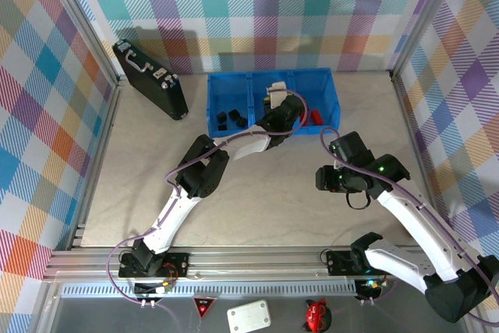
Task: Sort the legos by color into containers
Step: Place the lego in the container.
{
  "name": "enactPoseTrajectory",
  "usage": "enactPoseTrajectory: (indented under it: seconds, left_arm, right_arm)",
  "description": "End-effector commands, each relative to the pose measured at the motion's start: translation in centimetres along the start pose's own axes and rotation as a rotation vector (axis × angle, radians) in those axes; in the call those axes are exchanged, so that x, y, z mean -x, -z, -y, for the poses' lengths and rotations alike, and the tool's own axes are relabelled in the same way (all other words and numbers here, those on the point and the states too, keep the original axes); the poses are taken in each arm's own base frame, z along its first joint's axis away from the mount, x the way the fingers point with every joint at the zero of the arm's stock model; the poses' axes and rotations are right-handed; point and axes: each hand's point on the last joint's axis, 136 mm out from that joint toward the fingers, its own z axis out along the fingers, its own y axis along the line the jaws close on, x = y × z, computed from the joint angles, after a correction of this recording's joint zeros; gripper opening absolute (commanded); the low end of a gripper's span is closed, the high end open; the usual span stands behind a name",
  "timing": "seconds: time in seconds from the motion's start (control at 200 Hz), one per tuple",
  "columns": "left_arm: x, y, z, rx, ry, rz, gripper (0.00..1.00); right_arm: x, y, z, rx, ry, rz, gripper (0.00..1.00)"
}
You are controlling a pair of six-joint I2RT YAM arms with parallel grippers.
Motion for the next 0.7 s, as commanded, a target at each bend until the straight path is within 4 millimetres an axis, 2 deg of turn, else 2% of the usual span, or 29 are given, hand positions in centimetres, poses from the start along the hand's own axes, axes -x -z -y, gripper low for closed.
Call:
enactPoseTrajectory:
  seconds: [0.0, 0.365, 0.47, 0.575, 0.695]
  left_arm:
    - [-0.7, -1.7, -1.7, 0.053, -0.017, 0.012, 0.59]
    - [2.4, -1.1, -1.3, 0.039, -0.011, 0.068, 0.58]
    - [2.2, -1.7, -1.6, 0.049, -0.015, 0.063, 0.58]
    - [1.0, -2.5, -2.2, 0.073, -0.011, 0.036, 0.62]
    - [0.0, -3.1, -3.0, 0.09, 0.011, 0.015, 0.63]
  right_arm:
    - [-0.2, 0.0, 0.2, 0.002, -0.01, -0.001, 0.48]
    - [-0.3, -0.6, 0.0, 0.002, -0.008, -0.014, 0.48]
    - [-0.3, -0.8, 0.0, -0.001, -0.006, -0.022, 0.48]
    - [-0.3, -0.8, 0.1, -0.002, -0.008, -0.024, 0.48]
    - [-0.4, -0.7, 0.1, -0.004, -0.009, -0.02, 0.48]
